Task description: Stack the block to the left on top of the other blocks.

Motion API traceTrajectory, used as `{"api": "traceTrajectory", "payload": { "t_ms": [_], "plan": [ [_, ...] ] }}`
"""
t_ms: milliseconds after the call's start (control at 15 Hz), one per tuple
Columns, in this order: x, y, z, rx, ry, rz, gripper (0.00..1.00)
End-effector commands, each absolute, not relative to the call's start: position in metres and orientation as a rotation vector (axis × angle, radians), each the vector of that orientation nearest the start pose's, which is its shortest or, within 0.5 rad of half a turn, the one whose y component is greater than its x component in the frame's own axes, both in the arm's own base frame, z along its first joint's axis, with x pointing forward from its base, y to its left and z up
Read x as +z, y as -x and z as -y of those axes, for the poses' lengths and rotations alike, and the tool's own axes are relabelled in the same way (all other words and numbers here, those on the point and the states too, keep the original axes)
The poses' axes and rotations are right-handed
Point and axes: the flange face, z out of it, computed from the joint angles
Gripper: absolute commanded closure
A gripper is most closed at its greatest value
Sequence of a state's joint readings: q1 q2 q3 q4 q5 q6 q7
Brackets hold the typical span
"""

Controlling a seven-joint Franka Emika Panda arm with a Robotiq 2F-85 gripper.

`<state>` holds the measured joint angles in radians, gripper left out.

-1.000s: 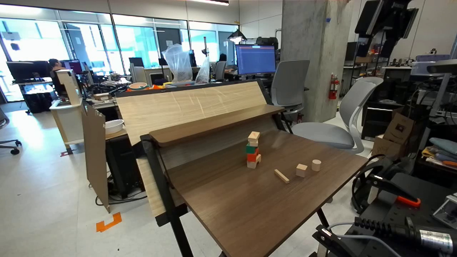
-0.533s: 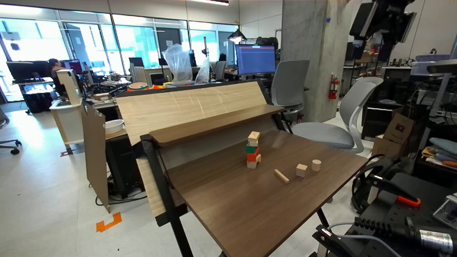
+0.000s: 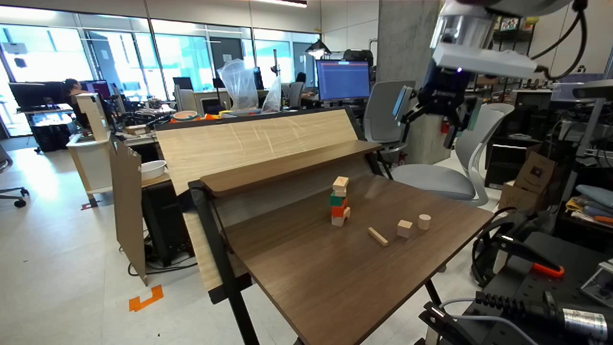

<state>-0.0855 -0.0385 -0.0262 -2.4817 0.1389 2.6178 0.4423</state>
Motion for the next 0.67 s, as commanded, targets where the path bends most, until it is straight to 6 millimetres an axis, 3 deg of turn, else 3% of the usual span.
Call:
{"api": "traceTrajectory", "payload": {
  "t_ms": [0,333,600],
  "plan": [
    [0.265,-0.525,0.063,-0.244,2.801,-1.249,0.0],
    [0.207,-0.547,0.087,-0.192,2.715,-1.619,0.0],
    [0.177,-0.561,0.09,-0.121,2.591,-1.87,0.0]
  ]
}}
